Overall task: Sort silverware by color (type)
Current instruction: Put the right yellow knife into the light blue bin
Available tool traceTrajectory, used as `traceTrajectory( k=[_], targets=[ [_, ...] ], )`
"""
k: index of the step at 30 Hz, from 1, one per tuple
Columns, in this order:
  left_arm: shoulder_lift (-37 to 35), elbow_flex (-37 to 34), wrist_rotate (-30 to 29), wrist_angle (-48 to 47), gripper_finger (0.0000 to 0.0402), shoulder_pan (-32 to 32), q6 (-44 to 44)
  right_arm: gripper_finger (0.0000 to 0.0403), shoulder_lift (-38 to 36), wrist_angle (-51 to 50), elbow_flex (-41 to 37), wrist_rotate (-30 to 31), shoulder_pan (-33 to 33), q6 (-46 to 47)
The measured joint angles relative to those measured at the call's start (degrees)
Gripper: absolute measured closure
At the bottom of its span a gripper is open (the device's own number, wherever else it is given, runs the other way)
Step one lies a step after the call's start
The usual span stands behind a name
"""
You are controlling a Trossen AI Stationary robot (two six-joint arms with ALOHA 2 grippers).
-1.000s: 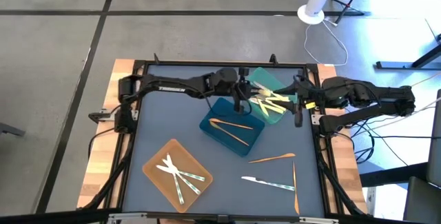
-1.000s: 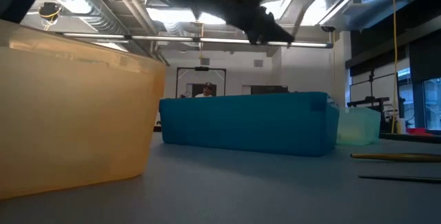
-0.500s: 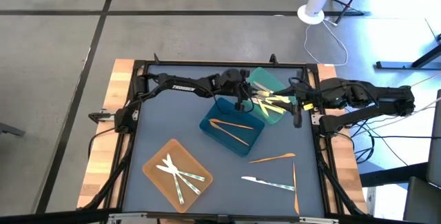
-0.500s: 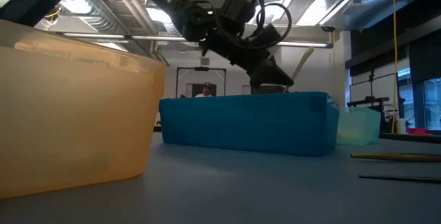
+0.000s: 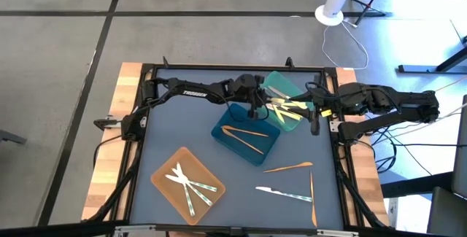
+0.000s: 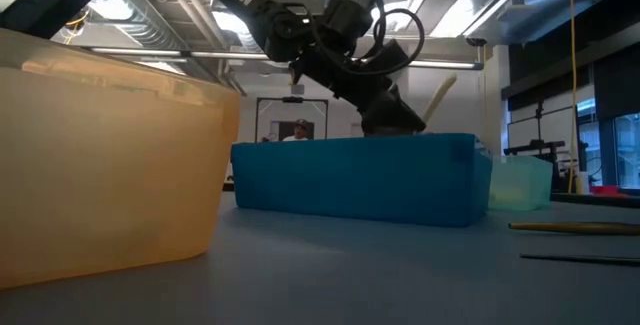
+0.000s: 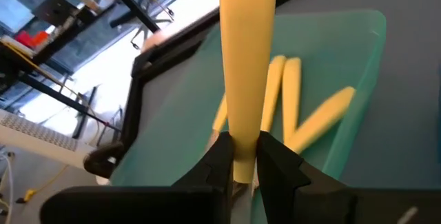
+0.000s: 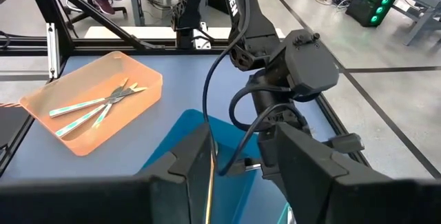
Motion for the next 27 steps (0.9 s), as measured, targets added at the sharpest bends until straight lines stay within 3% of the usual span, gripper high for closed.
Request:
traceTrajectory(
  k=[27],
  targets=[
    [0.1, 0.0, -0.2, -3.7, 0.0359, 0.0, -3.6, 0.0253, 0.0, -0.3, 0.0, -0.2, 0.0, 0.0]
  ],
)
